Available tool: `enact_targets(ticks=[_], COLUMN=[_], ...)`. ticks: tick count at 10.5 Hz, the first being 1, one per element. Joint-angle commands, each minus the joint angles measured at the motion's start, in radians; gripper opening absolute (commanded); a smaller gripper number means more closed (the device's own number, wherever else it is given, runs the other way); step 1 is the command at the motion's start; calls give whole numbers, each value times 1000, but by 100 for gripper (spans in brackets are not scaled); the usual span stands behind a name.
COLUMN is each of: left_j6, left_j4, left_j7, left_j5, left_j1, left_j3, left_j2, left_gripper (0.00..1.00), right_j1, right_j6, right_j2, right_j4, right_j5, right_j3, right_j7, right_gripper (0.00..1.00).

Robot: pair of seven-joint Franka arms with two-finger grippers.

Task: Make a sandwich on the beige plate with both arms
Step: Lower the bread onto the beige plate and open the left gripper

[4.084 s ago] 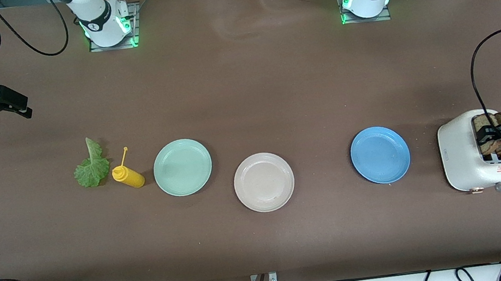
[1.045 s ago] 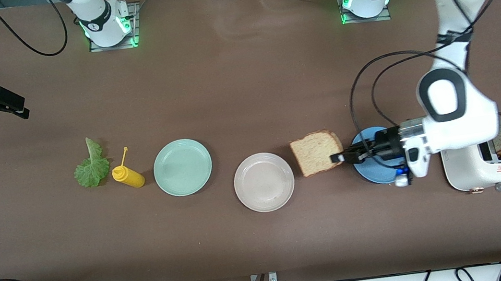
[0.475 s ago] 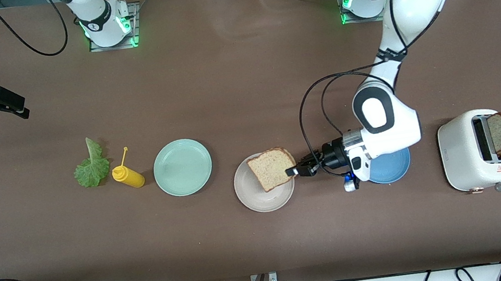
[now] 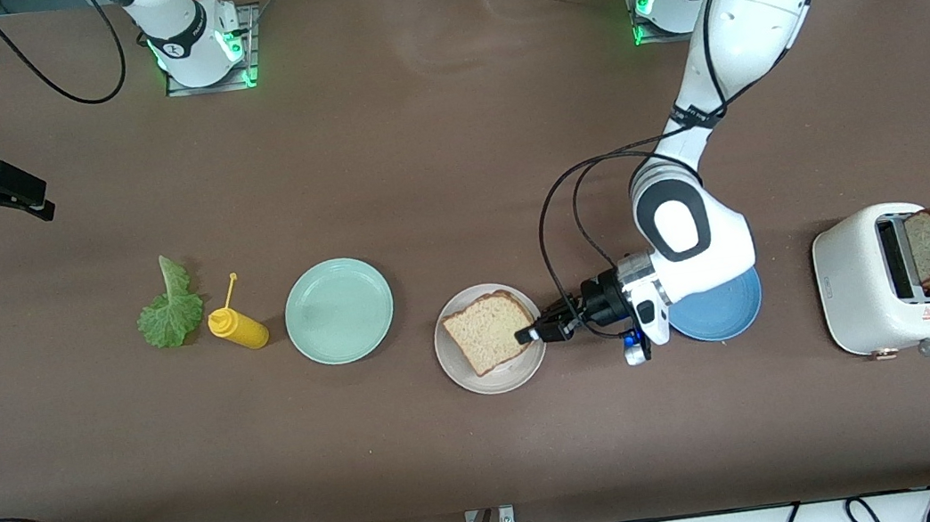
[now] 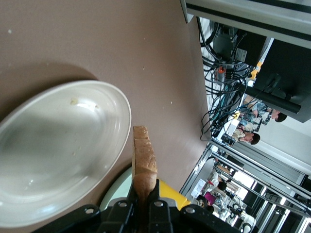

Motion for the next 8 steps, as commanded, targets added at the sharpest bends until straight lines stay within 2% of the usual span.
enact_targets(ticks=[1, 2, 3, 4, 8], left_j6=[20, 20, 24, 25, 61], left_j4=[65, 60, 51, 46, 37], left_j7=[34, 89, 182, 247, 255], left_j5=[-38, -33, -29, -32, -13], left_j1=[-12, -12, -10, -4, 14], left_j3=[2, 2, 2, 2, 8], left_j2=[51, 51, 46, 46, 32], left_gripper=[0, 65, 100, 100, 100], right_j1=[0, 0, 0, 0, 0], right_j6=[-14, -14, -14, -14, -16], right_j2=[-5, -5, -5, -5, -7], right_j4=[8, 8, 8, 8, 8], right_j5=[15, 15, 15, 15, 15], right_j3=[-2, -2, -2, -2, 0], right_j7=[5, 5, 5, 5, 10], right_gripper=[100, 100, 100, 100, 100])
